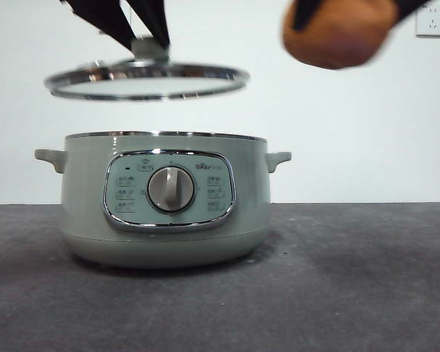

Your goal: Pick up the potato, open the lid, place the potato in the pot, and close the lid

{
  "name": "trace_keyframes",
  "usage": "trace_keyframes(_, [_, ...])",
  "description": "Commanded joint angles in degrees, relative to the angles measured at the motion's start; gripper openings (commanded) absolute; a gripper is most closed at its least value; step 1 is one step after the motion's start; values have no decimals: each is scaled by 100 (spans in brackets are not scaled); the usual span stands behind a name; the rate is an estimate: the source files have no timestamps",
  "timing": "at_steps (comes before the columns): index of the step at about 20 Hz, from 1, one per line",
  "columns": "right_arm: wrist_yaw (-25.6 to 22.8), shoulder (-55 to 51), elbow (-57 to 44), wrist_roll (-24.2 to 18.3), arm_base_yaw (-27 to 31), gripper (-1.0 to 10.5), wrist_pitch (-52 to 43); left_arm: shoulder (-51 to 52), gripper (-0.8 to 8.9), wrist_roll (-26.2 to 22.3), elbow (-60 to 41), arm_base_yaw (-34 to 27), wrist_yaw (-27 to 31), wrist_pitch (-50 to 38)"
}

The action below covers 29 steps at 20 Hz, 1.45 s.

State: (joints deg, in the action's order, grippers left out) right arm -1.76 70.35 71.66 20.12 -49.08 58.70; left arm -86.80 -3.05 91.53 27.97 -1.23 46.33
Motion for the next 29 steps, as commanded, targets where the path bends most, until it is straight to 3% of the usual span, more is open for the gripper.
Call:
trace_keyframes(1, [94,669,654,-203,2,-3,-31,245,-9,-212,50,-203,13,-136])
trace_keyframes(7, [201,2601,2656,-686,42,-3,120,466,-10,-621,50,-1075,426,37])
trace_keyframes(14, [264,4444,4448,-686,306,-3,278,417,-9,-616,50,-2214,369,-59])
trace_keyframes(19, [350,5305,4809,-846,455,-3,68,374,-10,-614,48,-2592,358,-68])
trace_keyframes(27, [435,5893,4806,-881,444,7,63,328,-9,-614,42,-2653,90,-83])
trace_keyframes(28, [435,5893,4806,-905,444,51,55,328,-9,-614,39,-2653,79,-81])
trace_keyframes(29, [437,5893,4806,-1023,444,274,81,328,-9,-614,39,-2653,79,-68])
